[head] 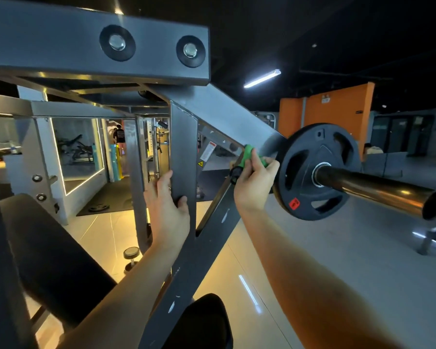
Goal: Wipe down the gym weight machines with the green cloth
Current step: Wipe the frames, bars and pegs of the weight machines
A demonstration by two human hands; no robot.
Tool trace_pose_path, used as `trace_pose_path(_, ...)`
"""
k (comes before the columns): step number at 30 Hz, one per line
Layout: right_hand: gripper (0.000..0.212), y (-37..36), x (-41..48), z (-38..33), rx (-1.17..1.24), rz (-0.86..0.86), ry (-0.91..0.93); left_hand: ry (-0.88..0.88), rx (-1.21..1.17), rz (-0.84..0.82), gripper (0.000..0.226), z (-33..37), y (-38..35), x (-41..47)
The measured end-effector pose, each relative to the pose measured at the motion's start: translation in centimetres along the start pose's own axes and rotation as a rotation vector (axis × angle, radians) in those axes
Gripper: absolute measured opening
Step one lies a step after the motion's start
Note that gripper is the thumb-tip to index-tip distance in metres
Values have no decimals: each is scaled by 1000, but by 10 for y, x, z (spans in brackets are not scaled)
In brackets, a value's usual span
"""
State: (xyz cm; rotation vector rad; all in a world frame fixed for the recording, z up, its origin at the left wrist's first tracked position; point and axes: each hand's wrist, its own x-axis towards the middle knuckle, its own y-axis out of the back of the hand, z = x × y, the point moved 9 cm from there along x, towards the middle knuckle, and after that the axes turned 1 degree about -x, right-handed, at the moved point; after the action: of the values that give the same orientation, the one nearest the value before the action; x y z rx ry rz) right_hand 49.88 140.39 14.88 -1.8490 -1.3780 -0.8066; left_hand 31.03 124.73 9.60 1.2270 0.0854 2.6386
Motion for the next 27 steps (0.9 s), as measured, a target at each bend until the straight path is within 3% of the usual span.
trace_pose_path(5, 38, -4, -28, 26, -138, -85, 86, 120, 31, -41, 67, -30, -7, -13)
trace_pose_path(11, 32, -3, -59, 32, -94, -223, 66, 130, 29, -6, 59, -32, -6, -21)
trace_pose_path(19, 32, -8, -11, 18, -2, 21, 31, 146, 4, 1, 47, -37, -5, -27)
trace_pose_path(24, 35, -4, -66, 40, 110, 83, -203, 136, 10, 11, 45, -32, -2, -27)
trace_pose_path(27, 38, -12, -47, 39, 96, 71, -285, 146, 8, -1, 44, -31, -3, -27)
